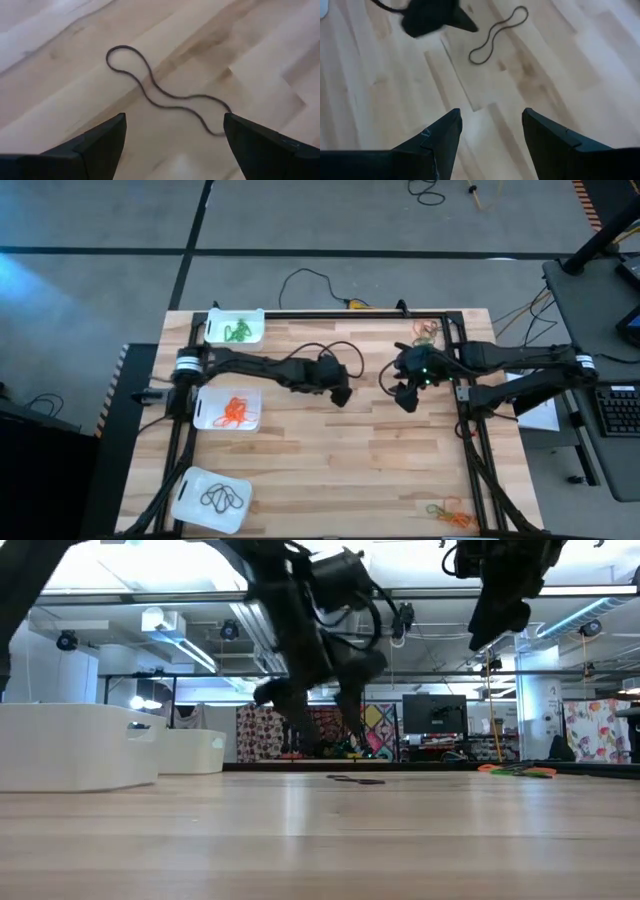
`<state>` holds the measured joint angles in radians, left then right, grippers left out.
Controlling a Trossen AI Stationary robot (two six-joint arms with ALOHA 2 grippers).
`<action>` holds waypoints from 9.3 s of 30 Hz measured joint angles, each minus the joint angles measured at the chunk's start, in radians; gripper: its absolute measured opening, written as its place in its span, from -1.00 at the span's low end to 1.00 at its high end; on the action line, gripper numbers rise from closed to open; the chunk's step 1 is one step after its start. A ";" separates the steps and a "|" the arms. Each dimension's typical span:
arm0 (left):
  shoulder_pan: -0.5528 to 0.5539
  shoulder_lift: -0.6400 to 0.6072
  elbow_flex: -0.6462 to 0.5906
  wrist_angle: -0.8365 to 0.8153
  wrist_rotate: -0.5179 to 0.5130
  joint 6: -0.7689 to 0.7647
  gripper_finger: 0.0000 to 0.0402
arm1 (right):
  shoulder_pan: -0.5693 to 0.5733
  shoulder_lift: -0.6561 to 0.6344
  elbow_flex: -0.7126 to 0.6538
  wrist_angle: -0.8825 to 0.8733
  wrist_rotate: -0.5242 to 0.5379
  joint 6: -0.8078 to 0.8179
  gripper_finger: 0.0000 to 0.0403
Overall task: Sort rubber bands into baskets
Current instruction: Put the black rubber band into the bottom white bin
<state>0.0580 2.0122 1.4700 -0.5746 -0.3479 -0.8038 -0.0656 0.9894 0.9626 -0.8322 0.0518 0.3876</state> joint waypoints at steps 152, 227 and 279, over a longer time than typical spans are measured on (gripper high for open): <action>-0.669 -0.811 -0.327 0.114 -0.374 0.100 -0.51 | -0.701 0.453 -0.149 0.048 0.051 0.224 -0.08; -0.354 -0.838 -0.407 0.090 -0.269 0.365 -0.55 | 0.260 0.931 0.508 0.350 -0.165 -0.509 -0.35; -0.251 -0.104 -0.445 0.563 0.381 0.833 -0.20 | 0.452 0.442 0.191 0.122 0.238 0.297 0.07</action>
<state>-0.1933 1.9082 1.0252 -0.0115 0.0333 0.0291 0.3862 1.4315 1.1531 -0.7099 0.2893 0.6845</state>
